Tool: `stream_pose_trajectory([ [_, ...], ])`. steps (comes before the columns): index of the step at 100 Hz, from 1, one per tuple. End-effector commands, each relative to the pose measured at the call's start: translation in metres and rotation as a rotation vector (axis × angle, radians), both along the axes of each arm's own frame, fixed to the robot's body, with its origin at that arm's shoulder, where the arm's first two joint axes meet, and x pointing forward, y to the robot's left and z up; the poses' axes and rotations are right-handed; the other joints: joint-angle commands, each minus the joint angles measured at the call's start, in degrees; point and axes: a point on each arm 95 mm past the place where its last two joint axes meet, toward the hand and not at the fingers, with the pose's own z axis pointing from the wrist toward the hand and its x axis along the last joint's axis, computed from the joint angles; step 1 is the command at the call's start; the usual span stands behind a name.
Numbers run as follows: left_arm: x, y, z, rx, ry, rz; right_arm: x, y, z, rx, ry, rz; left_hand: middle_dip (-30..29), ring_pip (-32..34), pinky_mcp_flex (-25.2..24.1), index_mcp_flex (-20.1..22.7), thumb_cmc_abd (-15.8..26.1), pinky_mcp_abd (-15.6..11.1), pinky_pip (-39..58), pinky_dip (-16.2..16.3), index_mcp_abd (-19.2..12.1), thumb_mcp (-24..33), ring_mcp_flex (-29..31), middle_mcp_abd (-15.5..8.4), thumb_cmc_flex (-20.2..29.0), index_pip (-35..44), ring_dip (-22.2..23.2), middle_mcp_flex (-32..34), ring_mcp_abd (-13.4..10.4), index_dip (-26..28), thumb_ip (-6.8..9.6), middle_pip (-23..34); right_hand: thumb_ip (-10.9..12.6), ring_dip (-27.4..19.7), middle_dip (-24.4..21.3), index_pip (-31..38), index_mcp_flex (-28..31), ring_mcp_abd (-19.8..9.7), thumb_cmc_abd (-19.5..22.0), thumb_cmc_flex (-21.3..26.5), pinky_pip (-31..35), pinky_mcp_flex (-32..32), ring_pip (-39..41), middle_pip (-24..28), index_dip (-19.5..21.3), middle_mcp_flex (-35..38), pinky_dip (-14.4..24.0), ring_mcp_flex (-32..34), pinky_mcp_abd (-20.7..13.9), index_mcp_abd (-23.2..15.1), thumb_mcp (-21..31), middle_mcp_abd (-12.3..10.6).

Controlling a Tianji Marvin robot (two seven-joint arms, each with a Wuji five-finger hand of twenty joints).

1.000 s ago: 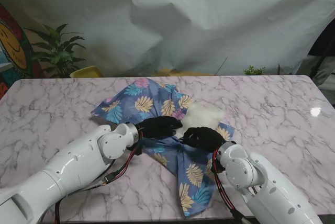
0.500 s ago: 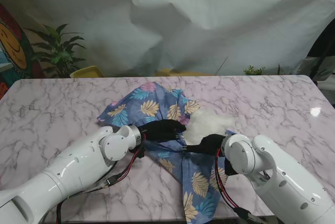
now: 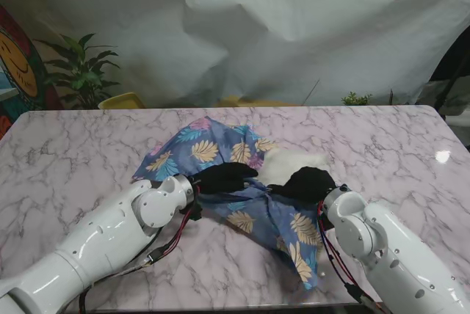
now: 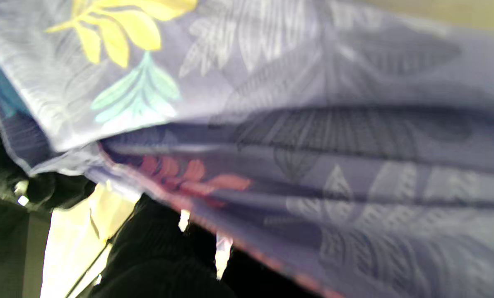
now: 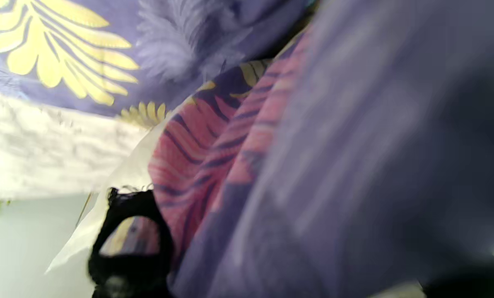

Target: Put a pillowcase on a pillow

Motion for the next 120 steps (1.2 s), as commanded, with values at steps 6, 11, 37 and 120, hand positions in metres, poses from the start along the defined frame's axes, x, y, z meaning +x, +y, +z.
stream_pose_trajectory([
  [6,-0.007,0.007,0.002,-0.076,-0.059,0.06,-0.003,0.003,0.001,-0.036,-0.046,0.036,0.7,-2.5,0.1,3.8,-1.1,9.8,5.9,3.3,-0.6,0.2,0.0,-0.2,0.9,1.9,-0.9,3.1,7.1,1.7,1.67,0.4,1.8,3.8,1.5,5.7,4.1,-2.2,2.8,0.1,9.6,3.5,11.0,8.3,1.7,3.2,2.1,3.0,-4.9,-3.1,-0.1,8.1],
  [11,-0.007,0.004,0.011,-0.128,-0.108,0.088,-0.004,0.006,0.002,-0.039,-0.078,0.054,1.0,-2.1,0.2,5.4,-2.1,9.3,6.7,3.6,-0.8,0.4,0.6,-0.5,1.5,3.2,-0.6,4.7,7.0,2.7,1.46,0.9,1.6,4.5,1.6,5.8,4.1,-2.0,2.2,-1.7,9.4,3.6,10.8,8.4,1.8,3.3,2.6,3.1,-4.7,-3.1,3.4,8.1],
  [37,0.009,-0.017,0.053,-0.242,-0.284,0.153,-0.011,0.016,0.003,-0.053,-0.18,0.142,2.0,-3.2,-3.8,9.1,-4.1,8.2,2.3,1.8,-1.7,0.6,-0.8,-1.7,3.9,6.8,-0.3,8.0,5.0,3.2,1.03,1.8,0.7,4.2,1.7,6.1,4.1,-1.3,1.0,-4.2,8.8,3.5,10.8,8.4,1.9,3.2,2.5,3.1,-4.5,-3.1,9.0,8.1],
  [120,0.046,-0.11,0.034,-0.119,-0.114,-0.252,-0.027,0.03,-0.003,0.028,-0.254,0.273,-3.0,-14.2,-14.2,-0.9,1.7,-4.5,-42.3,-6.1,-1.2,-0.1,-16.4,-10.6,12.9,-3.0,-10.4,-2.8,-5.8,-2.5,-0.07,-1.5,0.0,2.8,1.4,6.3,4.1,-0.4,0.1,-6.1,6.4,3.0,10.6,7.8,2.0,3.2,1.3,3.1,-3.5,-3.0,12.9,8.4],
])
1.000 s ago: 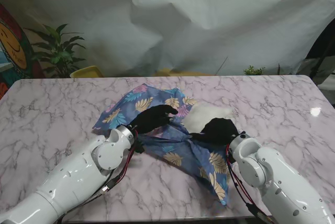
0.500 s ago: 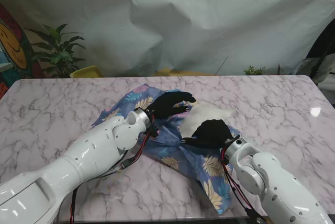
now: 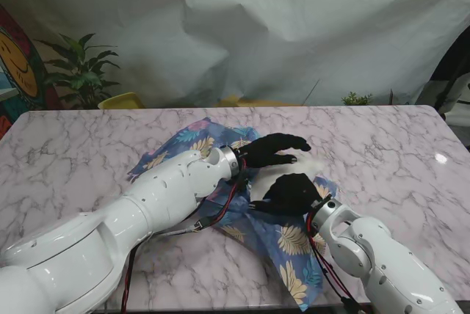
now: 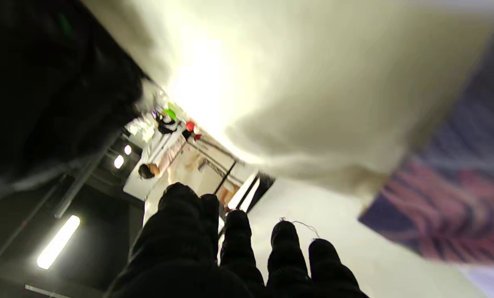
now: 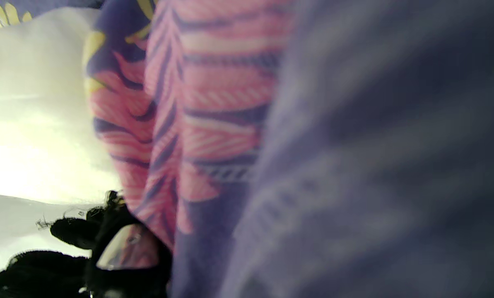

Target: Put a pillowcase on a pillow

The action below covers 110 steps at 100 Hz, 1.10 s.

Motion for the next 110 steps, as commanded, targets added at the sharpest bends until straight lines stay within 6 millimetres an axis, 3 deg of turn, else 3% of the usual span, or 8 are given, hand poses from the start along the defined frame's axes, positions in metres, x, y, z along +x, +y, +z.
stream_pose_trajectory([
  [1,-0.006,0.0,-0.008,0.035,0.019,-0.033,0.0,-0.004,-0.001,0.008,0.002,-0.018,-0.9,-1.0,0.3,-0.3,2.4,-2.9,-1.6,1.5,-0.7,-0.3,1.1,-1.2,5.1,-0.6,-0.4,-0.4,-1.8,-0.2,-0.09,-0.6,-0.4,0.3,0.6,4.0,3.4,-1.5,0.3,-2.8,5.9,2.4,9.7,6.2,1.3,3.2,-0.8,2.9,-3.4,-2.9,1.3,7.5],
  [24,-0.018,0.028,-0.033,0.134,0.1,-0.095,0.006,-0.019,0.0,0.027,0.056,-0.095,-1.0,0.2,1.1,0.7,1.7,-3.5,1.4,2.7,0.0,-0.7,4.6,0.1,8.2,0.7,-0.4,1.6,-1.0,-0.2,-0.86,-0.2,-0.6,-6.6,-1.5,1.6,3.3,-2.2,0.5,-2.1,-1.0,1.2,7.2,1.5,-0.2,3.3,-5.4,3.0,-1.2,-3.0,-0.1,5.4],
  [39,-0.026,0.048,-0.047,0.173,0.145,-0.107,0.007,-0.033,-0.006,0.118,0.309,-0.156,-1.1,0.7,0.8,0.8,1.6,-2.8,6.2,3.2,0.2,-0.8,5.7,0.6,8.2,1.4,-0.4,2.2,-0.4,-0.5,-0.96,-0.2,-1.6,-23.3,-13.1,-10.4,2.6,-1.0,-8.1,1.4,-23.2,-13.2,-25.7,-24.5,-7.0,3.4,-14.0,3.3,1.6,-3.9,6.7,-2.8],
  [48,-0.028,0.056,-0.058,0.18,0.186,-0.111,0.007,-0.038,-0.012,0.238,0.473,-0.149,-1.1,1.0,1.1,0.9,1.7,-2.9,7.2,3.1,0.2,-1.1,6.2,0.5,8.2,1.6,-0.2,2.3,-0.1,-0.5,-0.96,-0.1,-2.6,-32.1,-16.4,-13.5,-4.0,1.2,-13.2,3.9,-35.5,-25.0,-51.9,-37.5,-7.1,-0.8,-11.7,2.3,5.5,-1.8,10.9,-0.9],
  [59,-0.031,0.064,-0.07,0.184,0.227,-0.115,0.008,-0.043,-0.019,0.356,0.68,-0.14,-0.9,1.1,0.6,0.9,1.7,-2.9,9.5,3.0,0.2,-1.0,6.2,0.6,8.2,2.0,0.0,2.4,0.0,-0.4,-0.89,0.0,-2.8,-33.1,-17.9,-13.8,-9.4,4.3,-12.6,4.9,-39.3,-26.5,-61.1,-42.6,-5.7,-4.4,-13.5,0.1,8.5,0.2,9.9,2.5],
  [68,-0.033,0.068,-0.076,0.188,0.245,-0.123,0.01,-0.049,-0.023,0.436,0.835,-0.141,-0.8,1.3,0.8,0.9,1.8,-3.0,9.9,2.8,0.2,-1.2,6.4,0.5,8.2,2.2,0.0,2.5,-0.1,-0.4,-0.95,0.1,-2.5,-31.4,-18.1,-14.3,-11.3,7.2,-11.9,4.7,-34.9,-19.8,-57.3,-42.0,-5.3,-3.3,-17.8,2.5,9.7,2.6,8.1,5.5],
  [79,-0.034,0.071,-0.08,0.19,0.264,-0.12,0.012,-0.058,-0.025,0.471,0.952,-0.178,-0.8,1.4,1.0,1.0,1.7,-2.9,10.9,2.9,0.3,-1.3,6.6,0.7,8.2,2.4,0.1,2.6,0.0,-0.4,-0.95,0.2,-2.5,-28.1,-17.0,-16.8,-10.3,8.3,-11.5,4.0,-23.5,-6.5,-34.1,-39.2,-8.1,-0.4,-22.1,2.8,12.3,5.8,6.7,8.1],
  [110,-0.036,0.074,-0.083,0.188,0.286,-0.123,0.017,-0.074,-0.009,0.06,0.851,-0.284,-0.6,2.0,0.5,1.2,1.5,-2.3,16.8,3.2,0.4,-1.4,7.6,0.8,8.2,3.0,0.4,3.1,0.5,-0.5,-0.97,0.4,-0.8,-18.0,-22.5,-36.4,-15.4,-8.1,-4.0,0.8,-2.2,0.5,-7.9,-45.4,-26.3,3.8,-14.2,3.4,-1.9,9.2,-5.3,9.4],
])
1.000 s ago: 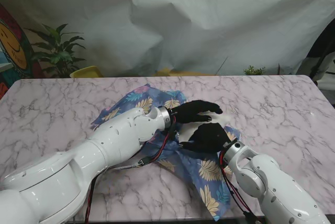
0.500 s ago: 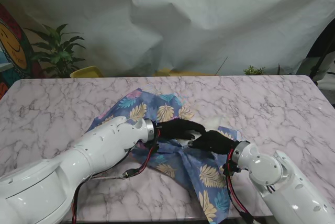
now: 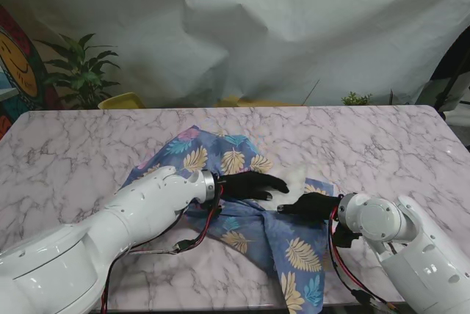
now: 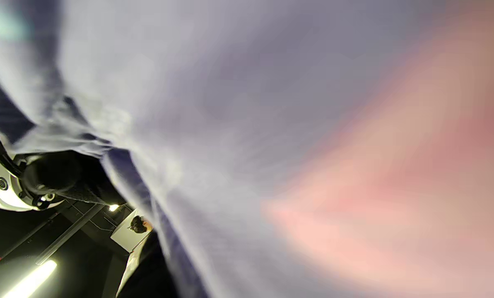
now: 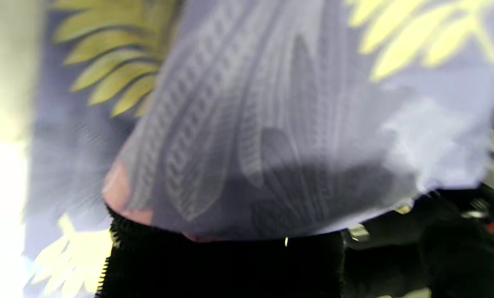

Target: Put a pillowcase on a pillow

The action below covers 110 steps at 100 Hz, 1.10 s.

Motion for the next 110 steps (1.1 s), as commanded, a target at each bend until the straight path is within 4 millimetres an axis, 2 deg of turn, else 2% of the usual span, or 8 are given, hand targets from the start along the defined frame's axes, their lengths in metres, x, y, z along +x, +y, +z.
stream_pose_trajectory([
  [1,-0.008,0.02,-0.023,0.069,0.051,0.01,0.004,-0.01,0.007,-0.051,-0.007,-0.014,0.6,2.9,1.0,1.4,1.7,3.3,7.2,1.4,0.1,-1.0,3.9,0.9,3.4,1.7,1.4,2.3,3.4,0.2,-1.38,1.2,0.7,2.9,-0.9,-2.0,1.0,-8.2,2.6,-2.8,8.6,6.8,11.7,-0.7,-3.5,6.0,4.5,2.6,-2.3,0.6,-3.0,4.8],
  [9,-0.009,0.019,-0.023,0.069,0.053,0.006,0.006,-0.011,0.013,-0.17,-0.042,0.017,0.6,3.0,1.1,1.4,1.6,3.4,7.6,1.4,0.1,-1.1,4.2,1.1,3.4,1.8,1.5,2.4,3.6,0.2,-1.38,1.2,1.1,2.1,-1.4,-7.7,-0.4,-7.9,5.4,-3.8,6.3,6.5,9.7,0.6,-9.6,6.0,4.4,2.7,-2.9,2.5,-5.6,1.7],
  [19,-0.011,0.018,-0.025,0.065,0.055,-0.002,0.008,-0.008,0.02,-0.296,-0.093,0.052,0.7,3.1,1.1,1.6,1.6,3.5,8.4,1.4,0.1,-1.1,4.6,1.0,3.3,1.8,1.5,2.6,3.6,0.2,-1.39,1.3,1.8,0.6,-1.4,-6.7,0.5,-6.7,8.8,-5.2,3.3,5.8,7.2,1.6,-11.1,6.0,2.8,2.7,-2.8,1.9,-8.2,0.5],
  [35,-0.014,0.017,-0.028,0.058,0.068,-0.011,0.012,-0.002,0.029,-0.379,-0.408,0.087,0.7,3.2,1.1,1.6,1.6,3.3,9.9,1.5,0.1,-1.2,4.8,1.2,3.1,1.9,1.6,2.8,3.7,0.2,-1.39,1.3,2.9,14.5,12.2,2.3,16.3,-17.8,13.9,-2.4,17.3,9.2,24.5,33.6,-12.6,5.6,15.0,2.7,-13.1,2.1,-13.9,-2.2],
  [45,-0.015,0.016,-0.029,0.051,0.074,-0.015,0.016,0.003,0.037,-0.392,-0.667,0.096,0.7,3.3,1.0,1.8,1.6,3.2,10.5,1.4,0.1,-1.1,5.0,1.2,3.1,2.0,1.6,3.1,3.6,0.2,-1.36,1.4,3.3,24.2,16.6,9.5,18.4,-19.0,16.0,0.4,23.2,10.4,25.9,41.9,-9.4,5.4,21.2,2.8,-14.9,2.0,-17.4,-3.4],
  [76,-0.02,0.014,-0.027,0.012,0.082,-0.028,0.03,0.02,0.057,-0.311,-1.103,0.076,1.0,3.9,1.3,3.1,0.9,1.4,13.3,1.3,0.2,-1.1,5.8,1.8,3.3,3.0,1.7,4.9,3.3,0.5,-1.47,1.9,3.8,26.9,19.7,12.5,18.8,-17.4,14.4,4.4,25.3,10.6,26.6,46.0,-8.8,5.3,23.5,2.7,-13.2,2.8,-16.0,-5.1],
  [91,-0.023,0.013,-0.022,-0.019,0.073,-0.028,0.037,0.03,0.063,-0.235,-1.278,0.066,1.2,4.9,1.7,4.6,-0.8,0.8,15.9,1.2,0.1,0.1,6.9,2.3,3.4,4.5,1.7,6.5,3.6,1.5,-1.76,2.3,2.1,27.8,21.0,13.0,18.8,-17.3,10.8,-1.7,25.1,10.7,26.5,46.2,-10.4,5.4,23.9,2.7,-13.2,3.2,-2.5,-5.4],
  [110,-0.031,0.009,-0.016,-0.034,0.039,-0.05,0.044,0.042,0.071,-0.141,-1.38,0.048,1.3,6.1,2.8,6.1,-2.7,0.8,18.1,1.7,0.2,1.2,8.2,2.9,3.4,5.6,1.9,8.5,4.3,2.1,-1.87,2.8,1.9,27.9,21.1,12.7,18.8,-17.7,10.1,-2.3,24.4,10.5,26.4,46.4,-10.7,5.3,23.7,2.8,-13.4,3.1,0.0,-5.8],
])
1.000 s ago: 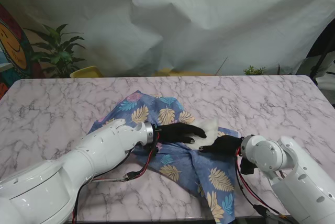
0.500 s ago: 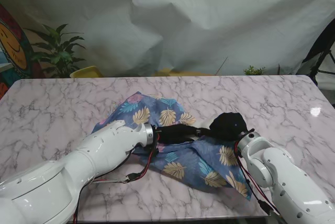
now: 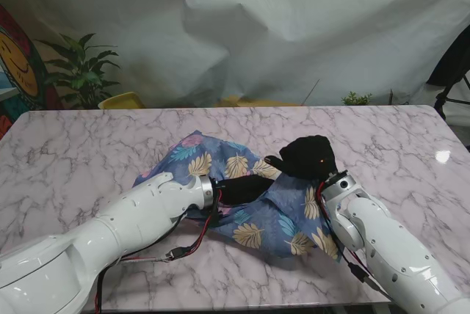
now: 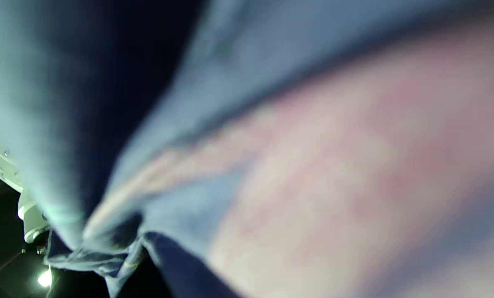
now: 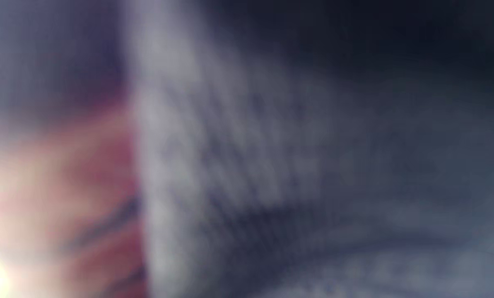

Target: Put a pillowcase on a pillow

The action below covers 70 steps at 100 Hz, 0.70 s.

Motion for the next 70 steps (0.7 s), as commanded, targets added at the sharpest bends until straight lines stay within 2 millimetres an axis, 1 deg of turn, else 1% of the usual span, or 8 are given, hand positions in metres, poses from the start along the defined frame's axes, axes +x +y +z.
stream_pose_trajectory([
  [1,-0.012,0.009,-0.021,0.064,0.031,-0.02,0.01,0.007,0.021,0.053,-0.056,0.013,1.4,5.9,2.3,3.7,-2.4,-0.2,8.4,1.8,0.2,0.6,3.5,1.6,3.4,2.9,1.9,3.6,3.0,1.5,-1.28,2.9,-1.0,4.0,3.8,1.8,5.2,-10.5,-0.7,-2.3,11.3,2.8,7.8,13.8,-0.7,2.5,0.7,0.2,-5.3,3.5,1.6,3.3],
  [11,-0.016,0.006,-0.019,0.057,0.019,-0.031,0.014,0.013,0.023,0.083,-0.06,0.051,1.5,6.3,2.5,4.2,-3.1,-0.5,9.1,1.9,0.2,1.1,3.9,1.8,3.4,3.3,1.9,4.2,3.2,1.5,-1.28,3.0,-1.2,3.9,3.8,1.7,5.2,-10.3,-0.9,-2.8,10.5,2.7,7.8,13.7,-0.9,2.5,0.4,0.2,-5.4,3.4,2.7,3.4],
  [18,-0.019,0.003,-0.017,0.059,0.004,-0.043,0.018,0.013,0.022,0.074,-0.043,0.062,1.6,6.6,2.6,4.6,-3.4,-0.4,9.5,2.0,0.1,1.3,4.1,1.9,3.4,3.5,1.9,4.6,3.4,1.6,-1.37,3.1,-1.3,3.8,3.8,1.5,5.1,-10.2,-1.1,-3.1,10.1,2.7,7.8,13.7,-1.1,2.5,0.3,0.2,-5.4,3.1,3.2,3.4],
  [32,-0.023,0.002,-0.017,0.063,-0.009,-0.057,0.024,0.001,0.016,0.012,0.053,0.077,1.6,6.8,2.5,4.3,-3.3,-0.5,9.8,2.0,0.2,1.0,4.1,2.0,3.4,3.4,1.9,4.6,3.4,1.4,-1.44,3.0,-1.4,3.4,3.4,1.0,5.0,-9.5,-0.9,-4.0,8.6,2.5,7.7,13.0,-1.4,2.5,-0.4,0.2,-5.5,2.3,3.6,3.5],
  [38,-0.024,0.001,-0.02,0.063,0.002,-0.07,0.027,-0.005,0.011,0.025,0.06,0.092,1.6,6.8,2.6,4.4,-3.2,-0.6,9.9,2.0,0.2,0.8,4.0,2.0,3.4,3.4,1.8,4.5,3.4,1.3,-1.46,3.0,-1.4,3.2,3.4,1.1,5.1,-8.9,-1.3,-3.9,8.5,2.5,8.0,12.9,-1.4,2.5,-0.5,0.2,-5.4,2.6,4.1,3.9],
  [45,-0.026,-0.001,-0.024,0.065,0.008,-0.091,0.029,-0.006,0.011,0.068,0.039,0.113,1.6,6.9,2.7,4.4,-3.3,-0.7,10.0,1.9,0.3,0.9,4.1,2.0,3.4,3.4,1.8,4.5,3.4,1.3,-1.33,3.0,-1.6,3.2,3.4,1.5,5.2,-8.0,-1.7,-4.4,8.8,2.4,8.4,13.3,-1.4,2.5,-0.5,0.1,-4.5,3.5,5.8,4.5],
  [58,-0.029,-0.008,-0.032,0.064,0.024,-0.131,0.031,0.002,0.014,0.108,-0.01,0.166,1.7,7.1,2.9,4.5,-3.5,-0.7,10.3,1.9,0.0,0.9,4.3,1.9,3.4,3.6,1.8,4.8,3.3,1.3,-1.32,3.1,-1.8,3.3,3.6,2.0,5.3,-7.4,-2.1,-4.7,9.1,2.5,8.7,13.8,-1.4,2.5,-0.4,0.1,-4.5,3.9,7.2,4.6],
  [70,-0.031,-0.014,-0.038,0.079,0.025,-0.167,0.029,0.02,0.013,0.22,-0.027,0.252,1.7,7.1,2.9,4.4,-3.5,-0.5,10.6,2.0,0.1,0.8,4.2,1.8,3.4,3.7,1.7,4.7,3.3,1.3,-1.34,3.1,-2.3,3.5,3.6,2.5,5.4,-6.6,-2.7,-5.8,9.3,2.5,8.9,14.0,-1.6,2.5,-0.1,0.0,-4.1,4.8,9.5,5.1],
])
